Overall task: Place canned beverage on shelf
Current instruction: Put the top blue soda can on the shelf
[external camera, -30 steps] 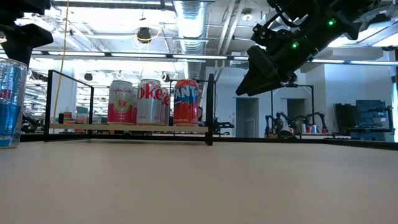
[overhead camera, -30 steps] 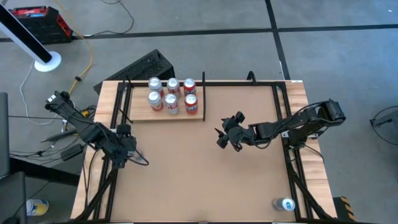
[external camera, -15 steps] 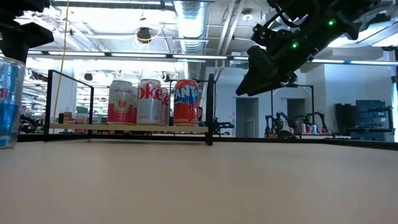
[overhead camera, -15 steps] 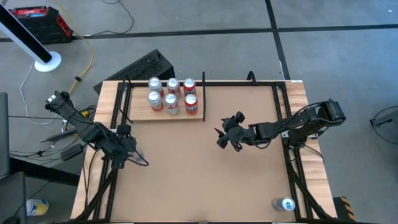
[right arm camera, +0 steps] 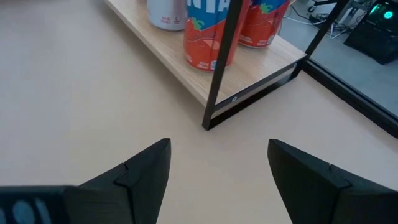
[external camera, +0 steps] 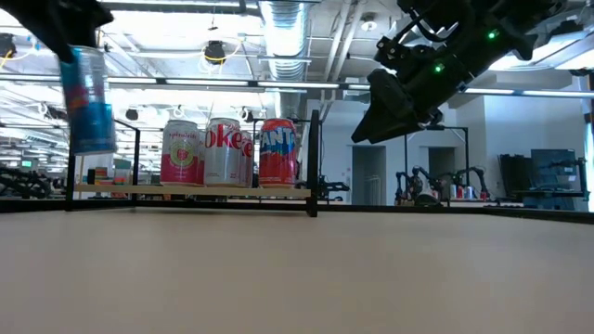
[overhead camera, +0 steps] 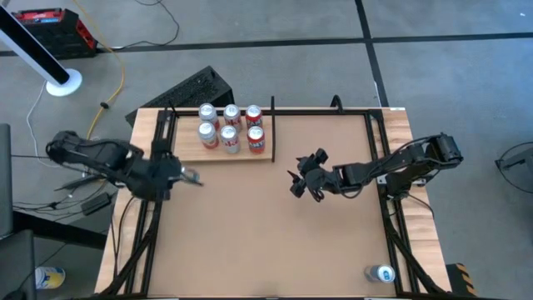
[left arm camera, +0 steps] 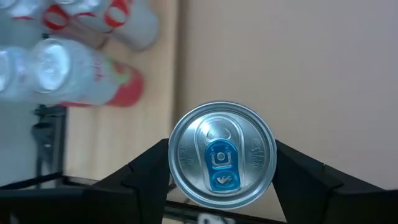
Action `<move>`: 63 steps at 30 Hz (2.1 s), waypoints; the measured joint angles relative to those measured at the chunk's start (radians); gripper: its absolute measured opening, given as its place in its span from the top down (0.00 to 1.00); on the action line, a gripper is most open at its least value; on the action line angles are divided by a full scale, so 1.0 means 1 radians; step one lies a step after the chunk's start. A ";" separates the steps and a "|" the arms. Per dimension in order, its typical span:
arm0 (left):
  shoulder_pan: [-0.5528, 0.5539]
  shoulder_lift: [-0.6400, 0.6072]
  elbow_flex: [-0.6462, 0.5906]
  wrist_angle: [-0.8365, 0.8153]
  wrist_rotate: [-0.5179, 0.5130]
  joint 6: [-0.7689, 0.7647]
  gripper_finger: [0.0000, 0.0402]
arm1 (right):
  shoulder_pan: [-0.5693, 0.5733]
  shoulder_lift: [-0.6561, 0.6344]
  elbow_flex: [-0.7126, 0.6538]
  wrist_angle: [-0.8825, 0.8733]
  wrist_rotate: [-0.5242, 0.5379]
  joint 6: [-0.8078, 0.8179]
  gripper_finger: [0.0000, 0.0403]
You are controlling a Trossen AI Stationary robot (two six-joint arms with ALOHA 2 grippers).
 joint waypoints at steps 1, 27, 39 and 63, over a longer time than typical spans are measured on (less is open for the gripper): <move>0.047 0.001 0.004 0.001 0.002 0.043 0.46 | -0.003 0.000 0.000 0.000 0.000 0.000 0.28; 1.052 0.209 0.031 0.187 0.306 0.721 0.46 | -0.092 0.000 0.000 0.002 0.000 -0.038 0.28; 1.172 0.210 -0.005 0.247 0.357 0.711 0.34 | -0.092 0.000 0.000 0.002 0.000 -0.045 0.28; 1.161 0.102 0.116 0.233 0.531 0.583 0.25 | -0.092 0.000 0.000 0.002 0.000 -0.044 0.28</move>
